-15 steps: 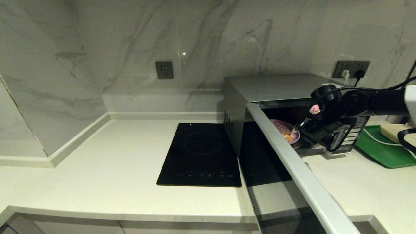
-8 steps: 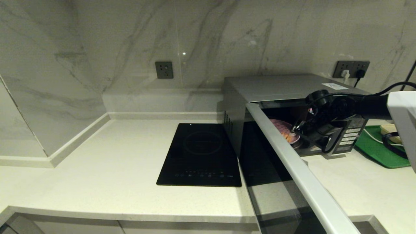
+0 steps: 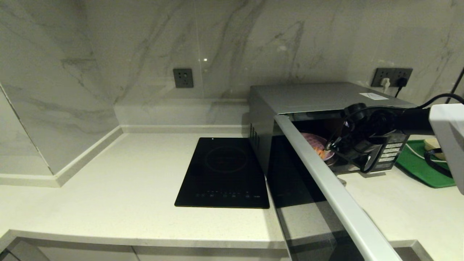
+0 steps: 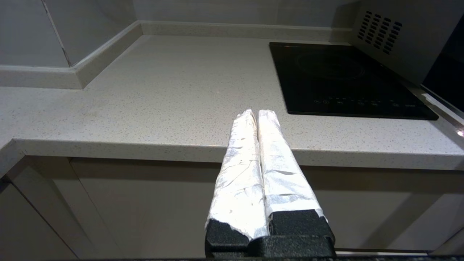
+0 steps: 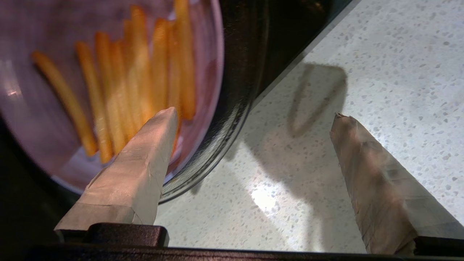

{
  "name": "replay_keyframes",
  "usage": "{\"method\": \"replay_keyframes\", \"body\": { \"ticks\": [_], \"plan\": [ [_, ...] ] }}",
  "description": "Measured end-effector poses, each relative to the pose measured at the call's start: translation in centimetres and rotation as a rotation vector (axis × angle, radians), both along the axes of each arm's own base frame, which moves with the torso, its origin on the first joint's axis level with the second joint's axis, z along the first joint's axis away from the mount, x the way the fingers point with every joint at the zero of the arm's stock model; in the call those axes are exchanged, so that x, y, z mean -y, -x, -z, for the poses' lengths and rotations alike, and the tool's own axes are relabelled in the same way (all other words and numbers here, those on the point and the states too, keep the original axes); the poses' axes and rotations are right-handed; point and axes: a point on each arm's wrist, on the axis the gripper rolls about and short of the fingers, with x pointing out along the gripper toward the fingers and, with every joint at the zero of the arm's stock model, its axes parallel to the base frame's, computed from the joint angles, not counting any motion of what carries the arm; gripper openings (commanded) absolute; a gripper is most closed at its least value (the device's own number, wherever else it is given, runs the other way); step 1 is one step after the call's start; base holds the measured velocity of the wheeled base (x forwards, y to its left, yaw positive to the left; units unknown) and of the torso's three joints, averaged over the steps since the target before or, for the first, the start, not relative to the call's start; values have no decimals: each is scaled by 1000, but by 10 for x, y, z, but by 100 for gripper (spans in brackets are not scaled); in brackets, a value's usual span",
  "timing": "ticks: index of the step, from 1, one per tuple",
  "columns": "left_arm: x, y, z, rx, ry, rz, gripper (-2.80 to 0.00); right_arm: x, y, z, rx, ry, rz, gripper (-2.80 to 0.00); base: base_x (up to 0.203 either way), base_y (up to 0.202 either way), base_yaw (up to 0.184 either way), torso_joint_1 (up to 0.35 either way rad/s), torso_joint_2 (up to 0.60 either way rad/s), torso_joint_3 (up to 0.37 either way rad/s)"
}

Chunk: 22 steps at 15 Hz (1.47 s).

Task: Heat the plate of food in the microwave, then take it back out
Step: Take the plate out of the microwave

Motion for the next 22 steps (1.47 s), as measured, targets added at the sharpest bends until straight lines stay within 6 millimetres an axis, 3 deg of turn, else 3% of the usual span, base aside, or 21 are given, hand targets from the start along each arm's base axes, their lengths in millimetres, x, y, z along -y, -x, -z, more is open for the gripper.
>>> {"method": "replay_keyframes", "body": {
  "ticks": [9,22],
  "plan": [
    [0,0,0,0,0,0,-280,0,-6,18,-31,31,15,0,0,0,0,0,0,0],
    [0,0,0,0,0,0,-280,-9,-10,9,-5,115,-39,0,0,0,0,0,0,0]
  ]
}}
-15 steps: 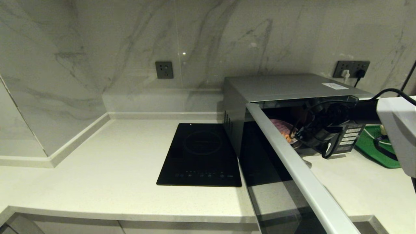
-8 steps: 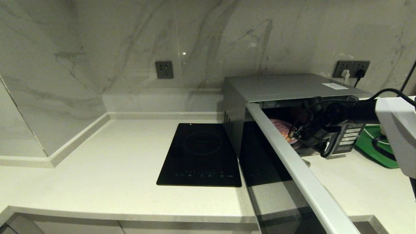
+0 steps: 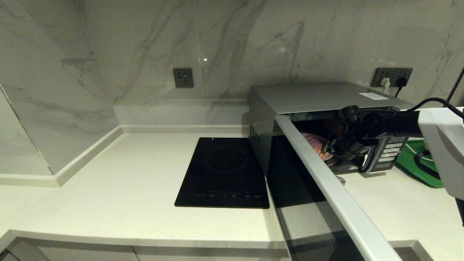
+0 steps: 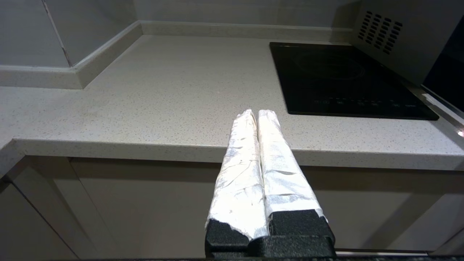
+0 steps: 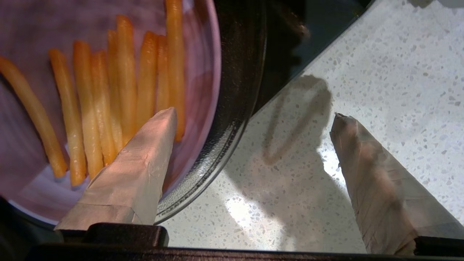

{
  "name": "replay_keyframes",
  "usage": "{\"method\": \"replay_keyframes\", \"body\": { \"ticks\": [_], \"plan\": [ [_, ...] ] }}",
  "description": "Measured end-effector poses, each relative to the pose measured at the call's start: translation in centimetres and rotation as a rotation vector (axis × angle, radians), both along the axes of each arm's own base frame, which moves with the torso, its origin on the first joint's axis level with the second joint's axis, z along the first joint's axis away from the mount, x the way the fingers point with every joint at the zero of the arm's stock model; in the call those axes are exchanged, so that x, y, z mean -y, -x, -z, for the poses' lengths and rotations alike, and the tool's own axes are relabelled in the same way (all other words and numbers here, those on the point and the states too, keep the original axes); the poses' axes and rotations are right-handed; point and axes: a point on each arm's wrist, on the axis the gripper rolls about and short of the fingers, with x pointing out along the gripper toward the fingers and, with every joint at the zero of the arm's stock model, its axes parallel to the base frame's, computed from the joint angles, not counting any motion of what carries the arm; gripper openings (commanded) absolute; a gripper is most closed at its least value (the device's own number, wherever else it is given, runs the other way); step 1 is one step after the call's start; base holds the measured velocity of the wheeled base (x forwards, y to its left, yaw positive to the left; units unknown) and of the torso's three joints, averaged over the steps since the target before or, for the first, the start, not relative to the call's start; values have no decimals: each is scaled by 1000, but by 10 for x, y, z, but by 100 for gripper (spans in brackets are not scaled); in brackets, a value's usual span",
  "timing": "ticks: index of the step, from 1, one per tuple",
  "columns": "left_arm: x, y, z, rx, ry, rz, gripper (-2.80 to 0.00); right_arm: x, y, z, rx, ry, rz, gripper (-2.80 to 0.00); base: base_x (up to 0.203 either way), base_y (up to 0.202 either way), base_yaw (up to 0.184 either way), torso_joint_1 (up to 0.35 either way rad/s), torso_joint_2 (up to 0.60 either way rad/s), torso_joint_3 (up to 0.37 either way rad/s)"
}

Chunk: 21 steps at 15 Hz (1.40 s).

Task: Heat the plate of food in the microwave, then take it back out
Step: Take the plate out of the microwave

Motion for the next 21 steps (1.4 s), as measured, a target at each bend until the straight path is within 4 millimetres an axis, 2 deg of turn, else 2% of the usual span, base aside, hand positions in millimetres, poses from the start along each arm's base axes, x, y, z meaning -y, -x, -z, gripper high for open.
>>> {"method": "replay_keyframes", "body": {
  "ticks": [13,14,15,21],
  "plan": [
    [0,0,0,0,0,0,-280,-1,-3,10,-22,4,-6,0,0,0,0,0,0,0],
    [0,0,0,0,0,0,-280,-1,-3,11,-26,5,-6,-172,0,0,0,0,0,0],
    [0,0,0,0,0,0,-280,-1,-3,11,-27,5,-5,-280,0,0,0,0,0,0],
    [0,0,0,0,0,0,-280,-9,-2,9,-20,27,-8,-280,0,0,0,0,0,0]
  ]
}}
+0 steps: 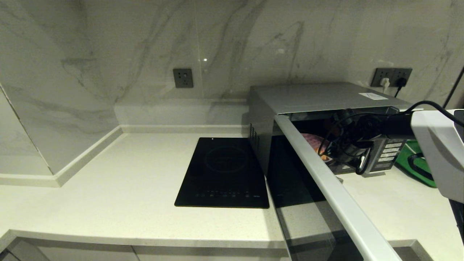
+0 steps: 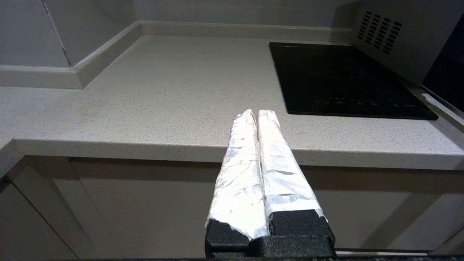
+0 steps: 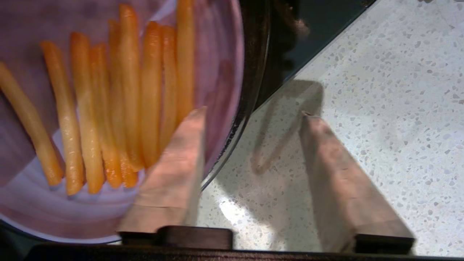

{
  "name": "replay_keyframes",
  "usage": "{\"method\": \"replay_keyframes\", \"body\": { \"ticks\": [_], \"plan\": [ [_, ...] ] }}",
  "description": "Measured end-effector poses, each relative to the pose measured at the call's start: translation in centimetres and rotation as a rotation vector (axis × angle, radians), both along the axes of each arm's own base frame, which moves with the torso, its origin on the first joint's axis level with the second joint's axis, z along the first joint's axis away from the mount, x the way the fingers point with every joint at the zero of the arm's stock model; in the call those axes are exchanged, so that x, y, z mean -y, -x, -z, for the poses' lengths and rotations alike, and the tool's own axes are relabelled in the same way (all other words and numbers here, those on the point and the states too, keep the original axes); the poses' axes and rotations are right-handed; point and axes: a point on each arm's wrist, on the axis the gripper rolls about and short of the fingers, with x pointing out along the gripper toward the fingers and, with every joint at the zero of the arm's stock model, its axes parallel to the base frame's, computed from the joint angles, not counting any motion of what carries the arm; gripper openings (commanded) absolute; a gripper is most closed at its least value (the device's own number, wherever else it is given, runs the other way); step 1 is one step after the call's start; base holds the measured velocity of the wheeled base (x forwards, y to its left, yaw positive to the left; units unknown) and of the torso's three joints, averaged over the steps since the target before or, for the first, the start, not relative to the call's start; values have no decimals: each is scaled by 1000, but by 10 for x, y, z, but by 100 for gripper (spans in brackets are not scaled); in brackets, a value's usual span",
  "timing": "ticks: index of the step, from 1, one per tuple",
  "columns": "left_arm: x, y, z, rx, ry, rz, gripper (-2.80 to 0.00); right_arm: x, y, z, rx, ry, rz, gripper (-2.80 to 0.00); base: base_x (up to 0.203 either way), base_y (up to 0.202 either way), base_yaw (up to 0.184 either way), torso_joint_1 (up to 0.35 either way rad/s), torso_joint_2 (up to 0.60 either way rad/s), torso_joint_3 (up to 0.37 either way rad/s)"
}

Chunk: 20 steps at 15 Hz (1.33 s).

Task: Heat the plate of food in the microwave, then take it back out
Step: Take the plate out of the microwave

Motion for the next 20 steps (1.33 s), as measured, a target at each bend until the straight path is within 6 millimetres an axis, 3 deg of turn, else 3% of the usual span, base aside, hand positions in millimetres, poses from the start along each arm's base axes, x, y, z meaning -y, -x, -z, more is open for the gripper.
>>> {"method": "replay_keyframes", "body": {
  "ticks": [12,20],
  "plan": [
    [0,0,0,0,0,0,-280,-1,1,-6,16,5,8,-280,0,0,0,0,0,0],
    [0,0,0,0,0,0,-280,0,-1,-25,129,-101,63,-280,0,0,0,0,0,0]
  ]
}}
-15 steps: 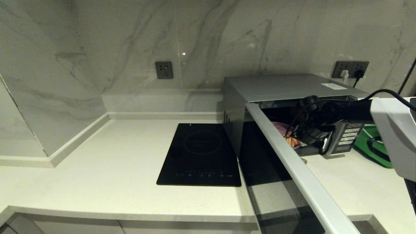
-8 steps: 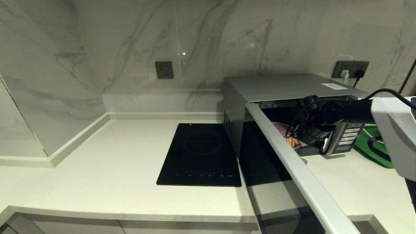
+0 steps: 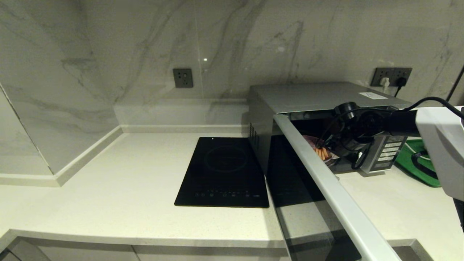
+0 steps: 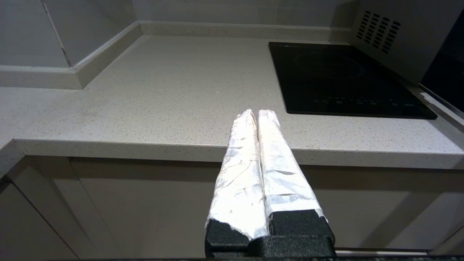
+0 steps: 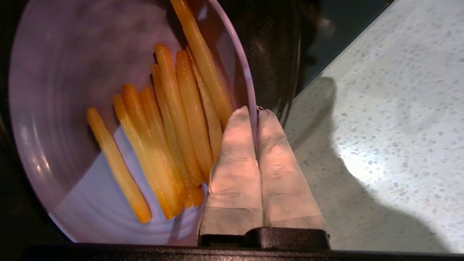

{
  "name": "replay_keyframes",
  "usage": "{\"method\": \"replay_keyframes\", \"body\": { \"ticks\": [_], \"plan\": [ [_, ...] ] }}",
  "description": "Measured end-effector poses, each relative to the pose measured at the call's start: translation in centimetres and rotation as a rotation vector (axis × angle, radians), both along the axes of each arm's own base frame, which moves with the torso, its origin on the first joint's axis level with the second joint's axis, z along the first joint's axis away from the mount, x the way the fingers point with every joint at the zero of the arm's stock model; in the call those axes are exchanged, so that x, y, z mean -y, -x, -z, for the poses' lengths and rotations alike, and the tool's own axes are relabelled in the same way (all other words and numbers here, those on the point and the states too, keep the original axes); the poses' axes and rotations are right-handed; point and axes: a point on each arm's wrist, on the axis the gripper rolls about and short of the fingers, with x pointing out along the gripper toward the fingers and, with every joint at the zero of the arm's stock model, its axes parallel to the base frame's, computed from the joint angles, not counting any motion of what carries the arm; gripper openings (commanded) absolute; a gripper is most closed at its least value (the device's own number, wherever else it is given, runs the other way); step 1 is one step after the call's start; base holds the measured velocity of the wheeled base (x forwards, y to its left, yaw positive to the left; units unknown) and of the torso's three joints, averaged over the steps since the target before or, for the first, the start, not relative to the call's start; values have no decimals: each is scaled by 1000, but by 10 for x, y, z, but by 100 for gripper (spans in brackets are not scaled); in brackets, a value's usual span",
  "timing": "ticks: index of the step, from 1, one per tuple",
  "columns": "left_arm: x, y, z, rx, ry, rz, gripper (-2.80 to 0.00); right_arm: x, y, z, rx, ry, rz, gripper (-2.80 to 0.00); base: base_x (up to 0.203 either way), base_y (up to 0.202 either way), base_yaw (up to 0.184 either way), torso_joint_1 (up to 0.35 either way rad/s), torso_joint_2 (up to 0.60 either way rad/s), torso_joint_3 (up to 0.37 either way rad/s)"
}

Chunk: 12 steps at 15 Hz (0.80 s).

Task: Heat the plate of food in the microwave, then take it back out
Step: Take the plate out of the microwave

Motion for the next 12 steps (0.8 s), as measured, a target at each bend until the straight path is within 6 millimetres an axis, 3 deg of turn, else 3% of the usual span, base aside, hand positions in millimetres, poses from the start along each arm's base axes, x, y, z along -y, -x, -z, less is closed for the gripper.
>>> {"method": "replay_keyframes", "body": {
  "ticks": [8,12],
  "plan": [
    [0,0,0,-1,0,0,-280,21,9,-24,62,-107,87,-280,0,0,0,0,0,0],
    [0,0,0,0,0,-1,-280,20,18,-33,66,-108,84,-280,0,0,0,0,0,0]
  ]
}}
